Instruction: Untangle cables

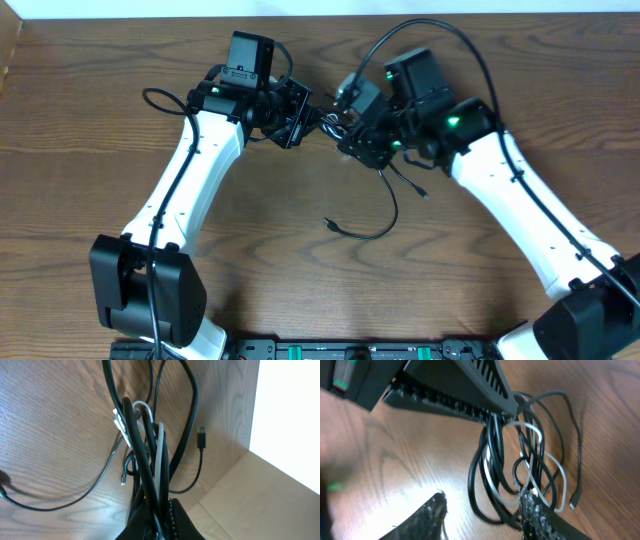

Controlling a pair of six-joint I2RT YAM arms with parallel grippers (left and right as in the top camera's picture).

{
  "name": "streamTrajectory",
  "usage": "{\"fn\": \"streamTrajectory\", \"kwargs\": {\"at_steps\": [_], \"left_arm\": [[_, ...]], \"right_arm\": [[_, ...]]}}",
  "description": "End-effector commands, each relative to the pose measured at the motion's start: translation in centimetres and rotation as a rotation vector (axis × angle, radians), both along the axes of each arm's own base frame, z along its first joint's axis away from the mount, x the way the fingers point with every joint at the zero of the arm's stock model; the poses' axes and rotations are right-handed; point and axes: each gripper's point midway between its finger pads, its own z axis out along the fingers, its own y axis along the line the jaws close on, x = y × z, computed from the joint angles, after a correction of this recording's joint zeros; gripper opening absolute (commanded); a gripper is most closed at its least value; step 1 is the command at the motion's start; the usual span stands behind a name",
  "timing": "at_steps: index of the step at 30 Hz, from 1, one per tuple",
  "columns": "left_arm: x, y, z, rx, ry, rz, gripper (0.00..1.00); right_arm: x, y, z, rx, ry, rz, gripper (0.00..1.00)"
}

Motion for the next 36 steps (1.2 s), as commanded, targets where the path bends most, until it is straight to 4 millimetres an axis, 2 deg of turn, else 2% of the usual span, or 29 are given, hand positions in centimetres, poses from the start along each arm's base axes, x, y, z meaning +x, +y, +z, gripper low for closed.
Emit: {"fn": "streamTrajectory", "kwargs": {"at_steps": [1, 4, 11, 14, 16, 20, 24, 30, 36], "left_arm": [[-0.2, -0.7, 0.8, -0.05, -0.007, -0.041, 0.08], [-0.3, -0.7, 0.8, -0.052, -0.006, -0.044, 0.07], [-0.2, -0.7, 0.8, -0.052, -0.006, -0.044, 0.08], [-0.2, -0.7, 0.8, -0.05, -0.007, -0.042, 0.07], [-0.1, -0.6, 0.8, -0.043, -0.009, -0.038, 0.07], [0.3, 0.1, 0.3, 0.007, -0.022, -0.01, 0.07], [0.7, 1.7, -0.7, 0.099, -0.019, 0.044, 0.07], [0.9, 3.4, -1.7, 0.209, -0.03, 0.075, 0.08], [0.9, 3.9, -2.0, 0.237, -0.027, 0.085, 0.08]], "right_arm": [[0.6, -0.1, -1.2, -0.099, -0.04, -0.072, 0.42], [0.9, 0.1, -2.1, -0.135, -0.049, -0.087, 0.39], [1.2, 0.9, -4.1, -0.17, -0.023, -0.124, 0.18], [1.7, 0.5, -4.0, -0.177, -0.026, -0.191, 0.05], [2.2, 0.3, -3.4, -0.159, -0.037, -0.248, 0.01], [2.9, -0.2, -1.5, -0.102, -0.048, -0.35, 0.01], [3.1, -1.7, 1.0, -0.018, -0.026, -0.44, 0.01], [2.2, -3.9, 5.8, 0.167, 0.017, -0.404, 0.01], [1.5, -6.9, 11.0, 0.369, 0.026, -0.352, 0.01]]}}
